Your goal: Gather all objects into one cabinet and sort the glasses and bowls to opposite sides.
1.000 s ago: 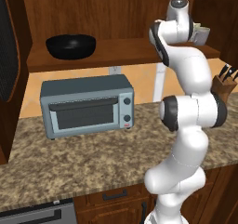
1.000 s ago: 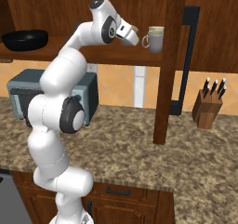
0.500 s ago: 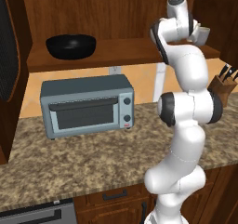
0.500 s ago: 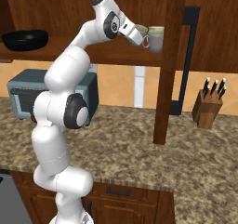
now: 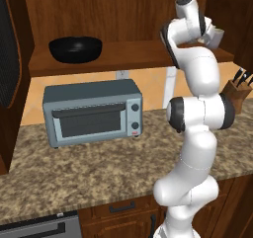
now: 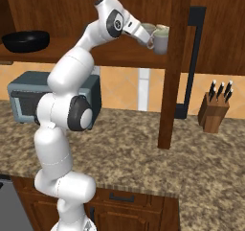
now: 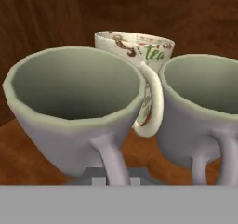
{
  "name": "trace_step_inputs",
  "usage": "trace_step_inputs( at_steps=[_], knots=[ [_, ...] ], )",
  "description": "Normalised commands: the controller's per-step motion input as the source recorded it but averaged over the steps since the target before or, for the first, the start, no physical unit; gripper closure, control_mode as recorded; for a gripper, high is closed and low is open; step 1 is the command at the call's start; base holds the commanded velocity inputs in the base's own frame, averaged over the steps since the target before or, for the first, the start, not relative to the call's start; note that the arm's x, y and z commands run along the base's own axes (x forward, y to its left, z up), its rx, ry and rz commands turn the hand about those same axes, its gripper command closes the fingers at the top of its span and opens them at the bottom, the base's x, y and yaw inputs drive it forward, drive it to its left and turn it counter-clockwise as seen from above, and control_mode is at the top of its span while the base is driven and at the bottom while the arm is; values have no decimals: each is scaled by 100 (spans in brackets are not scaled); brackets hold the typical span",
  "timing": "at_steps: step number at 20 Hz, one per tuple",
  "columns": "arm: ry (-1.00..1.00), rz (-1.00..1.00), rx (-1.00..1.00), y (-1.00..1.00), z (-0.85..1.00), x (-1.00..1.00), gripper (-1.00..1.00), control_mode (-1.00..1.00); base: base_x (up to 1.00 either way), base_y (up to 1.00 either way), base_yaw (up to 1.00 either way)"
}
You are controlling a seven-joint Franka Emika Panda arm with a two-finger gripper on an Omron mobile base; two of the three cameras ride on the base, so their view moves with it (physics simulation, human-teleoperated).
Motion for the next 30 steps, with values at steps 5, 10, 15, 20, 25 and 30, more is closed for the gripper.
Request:
trace_step_inputs(
  at_steps=[5,10,15,20,25,30],
  knots=[
    [0,0,-4,0,-2,2,100,-100,0,0,0],
    [1,0,0,0,-3,0,-100,-100,0,0,0],
    [0,0,0,0,0,0,-100,-100,0,0,0],
    [0,0,0,15,0,-18,-100,-100,0,0,0],
    [0,6,0,60,0,-49,-100,-100,0,0,0],
    [0,7,0,46,0,-93,-100,-100,0,0,0]
  ],
)
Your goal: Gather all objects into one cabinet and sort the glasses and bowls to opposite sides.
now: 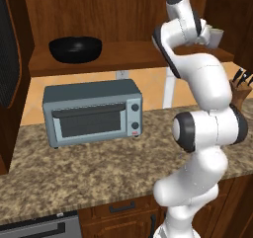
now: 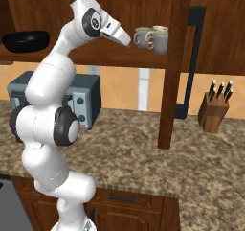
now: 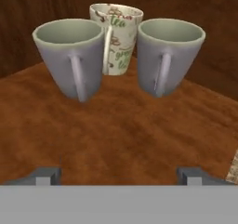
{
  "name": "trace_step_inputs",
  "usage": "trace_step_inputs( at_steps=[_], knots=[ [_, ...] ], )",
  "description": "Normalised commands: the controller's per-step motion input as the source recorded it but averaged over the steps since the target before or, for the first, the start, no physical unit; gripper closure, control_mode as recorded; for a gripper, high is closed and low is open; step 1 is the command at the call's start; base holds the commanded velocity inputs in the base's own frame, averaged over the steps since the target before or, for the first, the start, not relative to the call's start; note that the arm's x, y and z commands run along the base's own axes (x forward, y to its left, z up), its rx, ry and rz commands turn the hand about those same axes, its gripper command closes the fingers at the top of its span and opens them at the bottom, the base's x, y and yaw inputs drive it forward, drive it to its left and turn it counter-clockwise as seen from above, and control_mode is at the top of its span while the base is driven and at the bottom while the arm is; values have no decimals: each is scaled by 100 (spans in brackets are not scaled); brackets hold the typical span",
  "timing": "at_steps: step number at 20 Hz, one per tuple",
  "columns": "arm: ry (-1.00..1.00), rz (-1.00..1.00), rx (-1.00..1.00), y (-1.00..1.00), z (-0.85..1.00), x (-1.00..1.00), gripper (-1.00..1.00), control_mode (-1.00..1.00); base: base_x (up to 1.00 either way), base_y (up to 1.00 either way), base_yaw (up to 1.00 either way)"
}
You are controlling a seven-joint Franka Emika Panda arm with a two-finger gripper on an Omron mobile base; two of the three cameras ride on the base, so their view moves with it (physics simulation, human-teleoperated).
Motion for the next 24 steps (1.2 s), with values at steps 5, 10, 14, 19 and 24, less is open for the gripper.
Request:
trace_step_inputs(
  at_steps=[5,10,14,19,24],
  knots=[
    [0,10,1,20,0,-100,-100,-100,0,0,0],
    [0,19,2,32,5,-99,-100,-100,0,0,0],
    [1,27,3,50,13,-96,-100,-100,0,0,0],
    [7,28,0,46,21,-100,-100,-100,0,0,0],
    [5,24,0,48,32,-100,-100,-100,0,0,0]
  ],
)
